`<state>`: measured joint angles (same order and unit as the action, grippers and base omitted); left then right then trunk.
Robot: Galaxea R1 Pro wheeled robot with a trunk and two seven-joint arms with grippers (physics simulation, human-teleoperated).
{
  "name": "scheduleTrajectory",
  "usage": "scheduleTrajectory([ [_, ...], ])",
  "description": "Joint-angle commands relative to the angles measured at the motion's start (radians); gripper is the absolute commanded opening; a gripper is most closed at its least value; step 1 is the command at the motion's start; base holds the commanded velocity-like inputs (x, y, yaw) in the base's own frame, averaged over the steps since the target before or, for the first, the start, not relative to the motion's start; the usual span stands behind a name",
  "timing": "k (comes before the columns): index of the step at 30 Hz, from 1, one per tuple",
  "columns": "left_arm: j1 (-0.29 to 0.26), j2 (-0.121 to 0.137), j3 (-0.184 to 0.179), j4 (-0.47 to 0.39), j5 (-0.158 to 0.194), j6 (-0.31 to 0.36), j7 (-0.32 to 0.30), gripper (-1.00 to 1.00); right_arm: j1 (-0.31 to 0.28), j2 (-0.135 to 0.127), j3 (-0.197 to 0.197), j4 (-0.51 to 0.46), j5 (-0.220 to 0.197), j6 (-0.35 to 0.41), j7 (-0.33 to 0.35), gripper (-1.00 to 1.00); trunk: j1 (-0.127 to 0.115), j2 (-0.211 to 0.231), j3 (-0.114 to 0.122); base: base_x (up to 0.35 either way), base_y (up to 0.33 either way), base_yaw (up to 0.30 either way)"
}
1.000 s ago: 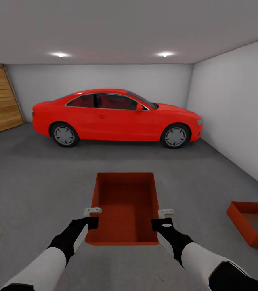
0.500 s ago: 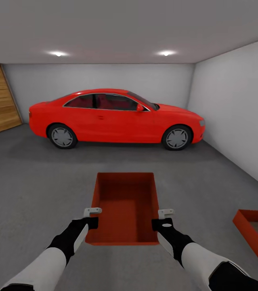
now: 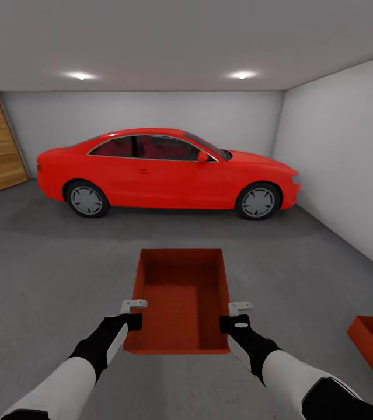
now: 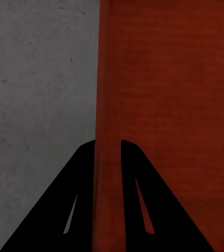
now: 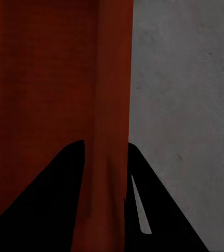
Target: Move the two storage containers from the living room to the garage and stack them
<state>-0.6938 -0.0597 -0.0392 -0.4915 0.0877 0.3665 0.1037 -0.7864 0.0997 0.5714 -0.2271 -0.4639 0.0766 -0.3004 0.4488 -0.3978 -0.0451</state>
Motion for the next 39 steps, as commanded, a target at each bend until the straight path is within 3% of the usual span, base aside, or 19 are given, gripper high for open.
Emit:
scheduleTrajectory([
  [1,-0.001,-0.005,0.015,-0.010,-0.028,0.008,0.013,-1.00,0.000,0.001,-0.002,0.002,-0.012,0.006,-0.095,-1.00,0.001,-0.002,-0.002,0.322,0.000,0.000],
  [29,-0.001,-0.005,0.015,-0.010,-0.028,0.009,0.013,-1.00,-0.001,-0.001,-0.002,0.002,-0.013,0.008,-0.096,-1.00,0.001,-0.002,-0.002,0.322,0.000,-0.002],
  [39,-0.001,-0.006,0.015,-0.010,-0.028,0.011,0.013,-1.00,-0.001,0.002,-0.002,0.002,-0.015,0.011,-0.096,-1.00,0.001,-0.002,-0.002,0.322,0.000,-0.216],
])
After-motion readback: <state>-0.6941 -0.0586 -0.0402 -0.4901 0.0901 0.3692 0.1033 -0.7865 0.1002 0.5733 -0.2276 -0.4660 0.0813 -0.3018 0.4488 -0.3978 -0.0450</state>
